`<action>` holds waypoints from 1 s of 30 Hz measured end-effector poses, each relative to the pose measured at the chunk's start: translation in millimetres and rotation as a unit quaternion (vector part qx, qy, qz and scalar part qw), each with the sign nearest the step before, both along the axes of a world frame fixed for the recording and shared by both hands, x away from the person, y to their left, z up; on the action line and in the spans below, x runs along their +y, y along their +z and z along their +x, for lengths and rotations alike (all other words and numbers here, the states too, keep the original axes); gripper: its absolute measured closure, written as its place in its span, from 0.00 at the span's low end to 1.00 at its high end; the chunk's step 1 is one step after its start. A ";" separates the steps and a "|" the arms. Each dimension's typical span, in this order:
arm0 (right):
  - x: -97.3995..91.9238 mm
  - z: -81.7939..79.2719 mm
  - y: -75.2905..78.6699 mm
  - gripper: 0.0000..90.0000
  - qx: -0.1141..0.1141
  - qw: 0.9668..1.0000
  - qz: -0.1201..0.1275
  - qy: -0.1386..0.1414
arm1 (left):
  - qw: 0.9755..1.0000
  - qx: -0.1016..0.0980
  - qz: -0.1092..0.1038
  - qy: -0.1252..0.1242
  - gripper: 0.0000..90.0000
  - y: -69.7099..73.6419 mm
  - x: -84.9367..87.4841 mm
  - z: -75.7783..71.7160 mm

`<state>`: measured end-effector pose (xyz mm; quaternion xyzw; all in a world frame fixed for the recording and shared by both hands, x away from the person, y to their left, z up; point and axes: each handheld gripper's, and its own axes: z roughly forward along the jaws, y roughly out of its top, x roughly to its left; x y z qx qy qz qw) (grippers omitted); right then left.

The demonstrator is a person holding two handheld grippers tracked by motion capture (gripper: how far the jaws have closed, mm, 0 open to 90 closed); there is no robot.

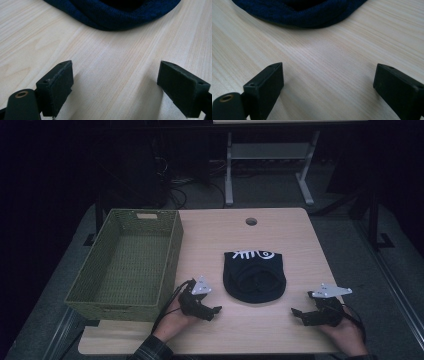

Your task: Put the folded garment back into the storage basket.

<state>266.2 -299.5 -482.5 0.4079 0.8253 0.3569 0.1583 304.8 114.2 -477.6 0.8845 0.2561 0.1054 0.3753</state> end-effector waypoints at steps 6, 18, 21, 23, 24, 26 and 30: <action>0.1 -0.1 3.1 0.16 0.008 1.000 -0.005 0.001 | 1.000 0.000 0.000 0.000 0.14 0.0 -0.1 0.1; -1.5 6.1 23.8 0.55 0.004 1.000 0.013 0.007 | 1.000 -0.001 -0.001 0.003 0.14 -0.3 -1.5 1.1; -0.1 10.9 27.7 0.64 0.008 1.000 0.016 0.015 | 1.000 -0.001 0.003 0.003 0.14 0.0 -1.5 1.2; 0.8 14.8 30.3 0.68 0.012 1.000 0.019 0.019 | 1.000 -0.001 0.003 0.003 0.14 0.0 -1.4 1.2; 0.8 14.8 30.3 0.68 0.012 1.000 0.019 0.019 | 1.000 -0.001 0.003 0.003 0.14 0.0 -1.5 1.2; 1.5 19.3 32.8 0.74 0.017 0.999 0.023 0.022 | 1.000 -0.001 0.003 0.003 0.14 0.0 -1.4 1.2; 2.1 26.7 38.4 0.85 0.013 0.999 0.025 0.027 | 1.000 -0.001 0.003 0.003 0.14 0.0 -1.5 1.2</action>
